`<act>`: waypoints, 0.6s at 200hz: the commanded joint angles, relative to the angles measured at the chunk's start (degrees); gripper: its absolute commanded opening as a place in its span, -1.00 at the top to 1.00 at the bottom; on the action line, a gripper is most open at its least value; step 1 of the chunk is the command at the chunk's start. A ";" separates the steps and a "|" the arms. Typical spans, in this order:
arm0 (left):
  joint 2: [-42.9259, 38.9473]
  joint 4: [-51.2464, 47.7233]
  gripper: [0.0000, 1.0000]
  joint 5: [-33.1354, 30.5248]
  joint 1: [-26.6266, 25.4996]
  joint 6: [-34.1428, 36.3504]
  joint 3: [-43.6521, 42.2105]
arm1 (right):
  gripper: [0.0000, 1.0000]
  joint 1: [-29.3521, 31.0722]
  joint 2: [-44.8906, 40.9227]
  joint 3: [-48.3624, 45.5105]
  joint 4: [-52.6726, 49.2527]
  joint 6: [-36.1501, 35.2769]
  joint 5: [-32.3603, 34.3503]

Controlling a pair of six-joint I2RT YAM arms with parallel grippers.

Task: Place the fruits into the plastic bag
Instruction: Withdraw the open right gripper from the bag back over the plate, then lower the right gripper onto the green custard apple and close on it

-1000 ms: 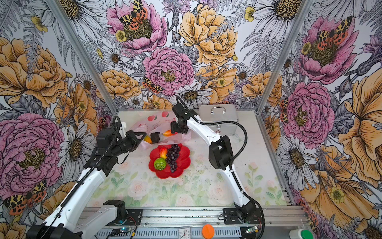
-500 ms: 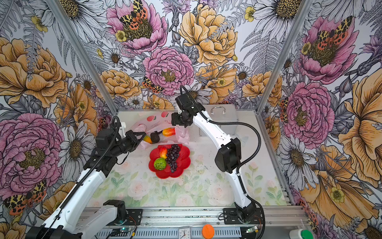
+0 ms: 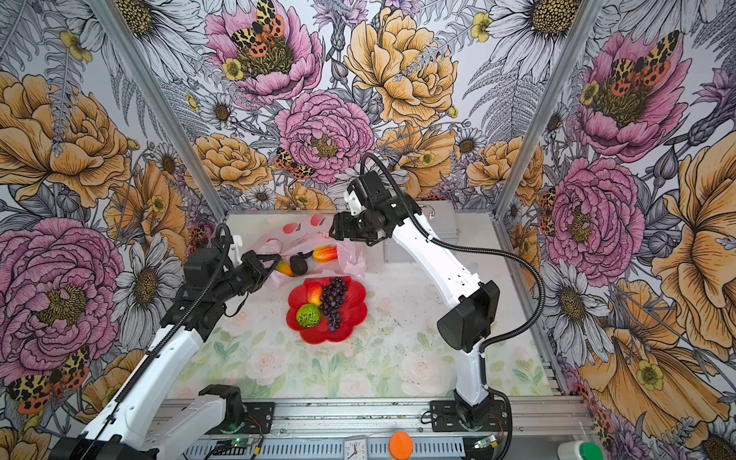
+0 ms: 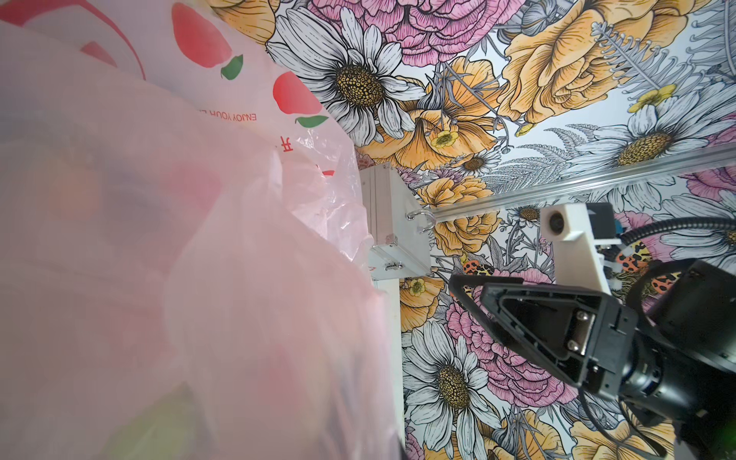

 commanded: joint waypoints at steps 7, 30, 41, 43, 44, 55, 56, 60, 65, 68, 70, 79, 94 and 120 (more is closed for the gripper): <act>-0.88 0.64 1.00 0.49 0.11 0.36 0.00 | -0.33 2.13 -3.59 -4.54 -0.60 0.57 -2.07; -0.68 0.73 1.00 0.35 -0.11 0.35 -0.05 | -0.34 4.71 -4.86 -8.55 -0.59 -0.63 -2.97; -0.67 0.49 1.00 0.18 -0.11 0.45 -0.02 | -0.34 6.26 -5.05 -10.54 -0.57 -1.39 -3.02; -0.67 0.47 1.00 0.14 -0.13 0.45 0.00 | -0.35 6.44 -5.03 -10.86 -0.58 -1.54 -3.06; -0.67 0.47 1.00 0.18 -0.12 0.45 0.01 | -0.35 6.60 -4.99 -11.07 -0.58 -1.54 -3.08; -0.58 0.38 1.00 0.19 -0.07 0.45 0.04 | -0.35 8.24 -4.87 -12.80 -0.50 -2.37 -3.13; -0.58 0.38 1.00 0.25 -0.09 0.45 0.08 | -0.35 8.38 -4.83 -12.92 -0.50 -2.48 -3.11; -0.59 0.38 1.00 0.15 -0.19 0.52 0.08 | -0.36 8.90 -4.64 -13.27 -0.50 -3.06 -3.06; -0.58 0.38 1.00 0.13 -0.15 0.41 0.00 | -0.36 9.75 -4.46 -13.87 -0.49 -3.84 -2.81; -0.58 0.38 1.00 0.15 -0.15 0.40 -0.05 | -0.36 10.24 -4.16 -14.21 -0.50 -4.31 -2.69; -0.58 0.38 1.00 0.13 -0.25 0.44 -0.01 | -0.36 10.34 -4.06 -14.43 -0.54 -4.54 -2.60; -0.58 0.38 1.00 0.13 -0.22 0.45 -0.13 | -0.37 12.48 -3.29 -15.03 -0.54 -6.02 -2.46; -0.66 0.38 1.00 0.19 -0.36 0.41 -0.19 | -0.37 14.19 -1.56 -15.38 -0.53 -7.87 -2.05; -0.85 0.20 1.00 0.33 -0.47 0.36 -0.22 | -0.37 16.19 1.85 -14.73 -0.32 -9.23 -1.79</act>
